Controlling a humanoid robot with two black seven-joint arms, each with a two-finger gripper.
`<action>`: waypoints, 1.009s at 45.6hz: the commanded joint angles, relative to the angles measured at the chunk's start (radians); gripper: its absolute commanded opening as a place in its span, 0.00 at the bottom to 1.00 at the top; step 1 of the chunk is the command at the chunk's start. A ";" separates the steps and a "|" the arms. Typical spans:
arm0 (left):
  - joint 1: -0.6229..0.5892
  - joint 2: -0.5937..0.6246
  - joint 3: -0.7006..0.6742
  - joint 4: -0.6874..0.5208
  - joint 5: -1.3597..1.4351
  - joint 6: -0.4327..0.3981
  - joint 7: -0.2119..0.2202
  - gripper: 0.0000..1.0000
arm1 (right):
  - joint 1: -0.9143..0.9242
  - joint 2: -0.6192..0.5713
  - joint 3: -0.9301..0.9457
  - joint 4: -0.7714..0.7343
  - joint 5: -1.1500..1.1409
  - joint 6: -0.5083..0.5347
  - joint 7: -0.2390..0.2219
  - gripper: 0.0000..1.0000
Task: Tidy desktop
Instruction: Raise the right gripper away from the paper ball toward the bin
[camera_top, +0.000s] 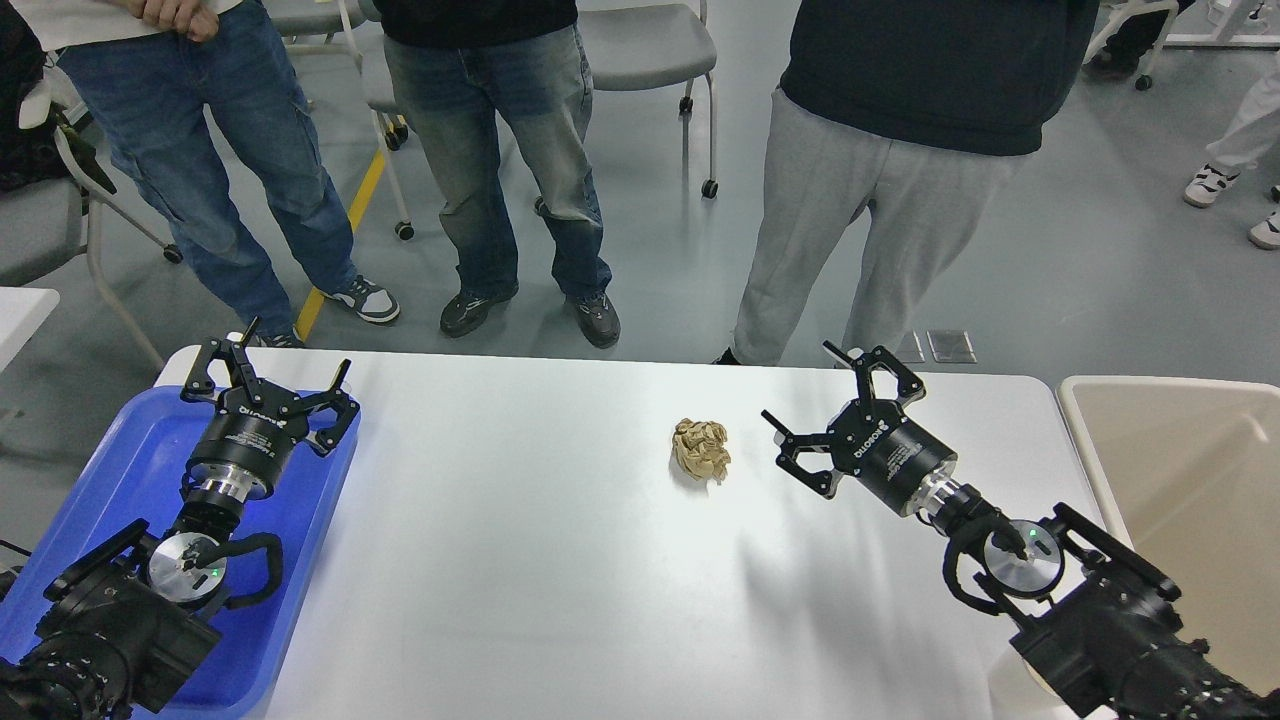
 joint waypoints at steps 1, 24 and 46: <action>0.000 0.000 0.001 -0.001 0.000 0.000 0.000 1.00 | 0.020 -0.174 -0.004 0.130 -0.100 -0.028 -0.010 1.00; 0.000 0.000 0.001 -0.001 0.000 0.000 0.001 1.00 | 0.296 -0.591 -0.338 0.275 -0.149 -0.024 -0.007 1.00; 0.000 0.000 -0.001 -0.001 0.000 0.000 0.001 1.00 | 0.443 -0.982 -0.631 0.533 -0.531 0.019 -0.006 1.00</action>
